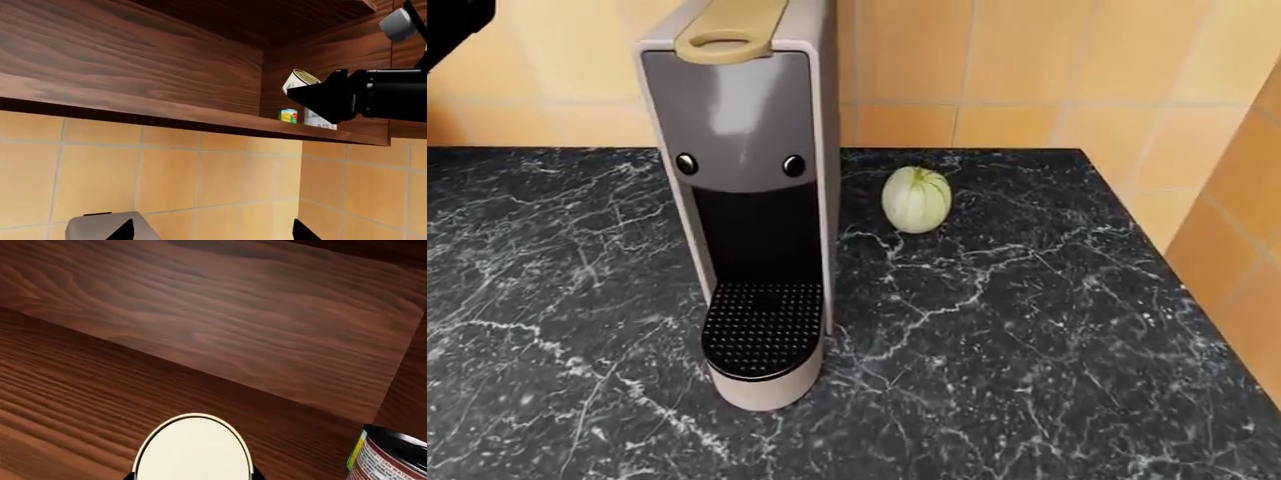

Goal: Pick the cans from the counter and place them in their designated side in the cabinet.

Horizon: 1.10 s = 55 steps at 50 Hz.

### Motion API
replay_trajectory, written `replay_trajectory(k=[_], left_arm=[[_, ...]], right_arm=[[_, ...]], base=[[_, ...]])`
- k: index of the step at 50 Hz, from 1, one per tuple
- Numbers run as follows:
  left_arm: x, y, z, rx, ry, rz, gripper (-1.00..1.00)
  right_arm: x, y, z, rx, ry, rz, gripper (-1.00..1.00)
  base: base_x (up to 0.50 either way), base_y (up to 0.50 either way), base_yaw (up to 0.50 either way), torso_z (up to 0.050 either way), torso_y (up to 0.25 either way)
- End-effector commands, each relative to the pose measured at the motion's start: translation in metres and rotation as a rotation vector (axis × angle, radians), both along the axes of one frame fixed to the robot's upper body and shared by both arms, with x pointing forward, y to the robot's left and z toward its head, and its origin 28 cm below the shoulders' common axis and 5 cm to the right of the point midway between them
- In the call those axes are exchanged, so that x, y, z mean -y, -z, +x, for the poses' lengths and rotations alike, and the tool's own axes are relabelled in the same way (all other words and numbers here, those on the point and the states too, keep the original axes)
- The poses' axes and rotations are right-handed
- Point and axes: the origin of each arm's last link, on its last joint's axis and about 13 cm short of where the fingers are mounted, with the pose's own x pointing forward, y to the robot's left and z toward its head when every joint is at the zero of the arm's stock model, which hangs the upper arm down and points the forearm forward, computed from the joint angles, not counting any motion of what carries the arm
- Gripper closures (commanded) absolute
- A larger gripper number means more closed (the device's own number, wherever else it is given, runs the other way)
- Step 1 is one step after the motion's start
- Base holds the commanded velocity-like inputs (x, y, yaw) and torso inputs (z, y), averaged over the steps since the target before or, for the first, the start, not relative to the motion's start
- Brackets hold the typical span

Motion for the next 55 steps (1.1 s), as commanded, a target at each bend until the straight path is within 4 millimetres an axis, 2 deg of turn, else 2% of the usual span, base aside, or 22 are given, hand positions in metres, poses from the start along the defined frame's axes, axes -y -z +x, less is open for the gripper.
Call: replay_trajectory(k=[1, 12, 21, 22, 55], left_arm=[[0.001, -0.004, -0.005, 0.001, 0.001, 0.003, -1.0], [0.0, -0.002, -0.003, 0.001, -0.001, 0.001, -1.0], [-0.002, 0.003, 0.004, 0.0, -0.004, -0.001, -1.0], [-0.002, 0.004, 0.004, -0.001, -0.005, -0.001, -1.0], [0.0, 0.003, 0.005, 0.001, 0.001, 0.007, -1.0]], right_arm=[[0.0, -0.001, -0.001, 0.008, 0.001, -0.007, 1.0], [0.0, -0.001, -0.001, 0.008, 0.001, -0.007, 1.0], [0.0, -0.001, -0.001, 0.008, 0.001, -0.007, 1.0], [0.0, -0.001, -0.001, 0.008, 0.001, -0.007, -1.0], [0.0, -0.001, -0.001, 0.008, 0.001, -0.007, -1.0]], base=[[0.31, -0.1, 0.0, 0.0, 0.0], [0.3, -0.08, 0.0, 0.0, 0.001], [0.0, 0.0, 0.0, 0.0, 0.0], [0.0, 0.0, 0.0, 0.0, 0.0], [0.0, 0.0, 0.0, 0.0, 0.0]])
